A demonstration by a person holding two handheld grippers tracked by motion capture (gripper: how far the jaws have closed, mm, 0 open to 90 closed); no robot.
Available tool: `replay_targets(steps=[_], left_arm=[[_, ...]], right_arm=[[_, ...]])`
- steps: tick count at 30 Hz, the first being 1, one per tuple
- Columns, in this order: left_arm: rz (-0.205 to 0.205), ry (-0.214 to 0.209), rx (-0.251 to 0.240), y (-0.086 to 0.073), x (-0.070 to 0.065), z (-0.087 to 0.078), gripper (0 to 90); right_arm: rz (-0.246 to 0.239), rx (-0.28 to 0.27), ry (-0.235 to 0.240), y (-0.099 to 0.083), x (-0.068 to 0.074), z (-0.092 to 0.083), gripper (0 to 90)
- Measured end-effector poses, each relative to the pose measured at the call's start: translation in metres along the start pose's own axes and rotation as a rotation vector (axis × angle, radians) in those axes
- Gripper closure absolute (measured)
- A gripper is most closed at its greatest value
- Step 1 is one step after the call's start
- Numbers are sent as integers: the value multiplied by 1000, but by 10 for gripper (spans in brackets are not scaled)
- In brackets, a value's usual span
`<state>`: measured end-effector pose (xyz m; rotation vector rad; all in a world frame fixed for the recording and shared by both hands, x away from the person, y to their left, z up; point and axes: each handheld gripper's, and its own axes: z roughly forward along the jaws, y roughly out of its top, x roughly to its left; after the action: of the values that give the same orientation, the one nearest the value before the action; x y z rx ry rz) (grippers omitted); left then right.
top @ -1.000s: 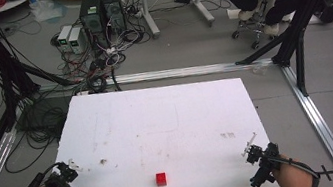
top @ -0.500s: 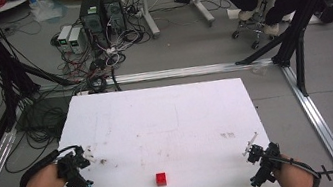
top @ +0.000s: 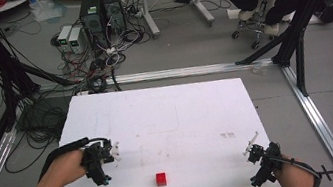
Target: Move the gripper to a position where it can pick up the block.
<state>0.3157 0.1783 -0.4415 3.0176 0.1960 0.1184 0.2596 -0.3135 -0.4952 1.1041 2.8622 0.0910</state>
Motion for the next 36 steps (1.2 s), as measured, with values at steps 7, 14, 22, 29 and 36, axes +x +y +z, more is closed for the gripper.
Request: replay_targets(steps=[7,14,22,29,36], left_arm=[[83,-9,18,39,-6,2,225],[150,-14,20,75,-16,6,225],[183,-13,25,106,-28,18,225],[173,-8,31,117,-37,28,225],[166,-11,41,128,-45,42,225]], right_arm=[[-1,-2,1,1,1,0,7],[-2,-7,2,2,2,-1,7],[-5,-13,1,1,1,-3,7],[-7,-14,2,0,0,-3,7],[-6,-14,6,1,2,-4,7]])
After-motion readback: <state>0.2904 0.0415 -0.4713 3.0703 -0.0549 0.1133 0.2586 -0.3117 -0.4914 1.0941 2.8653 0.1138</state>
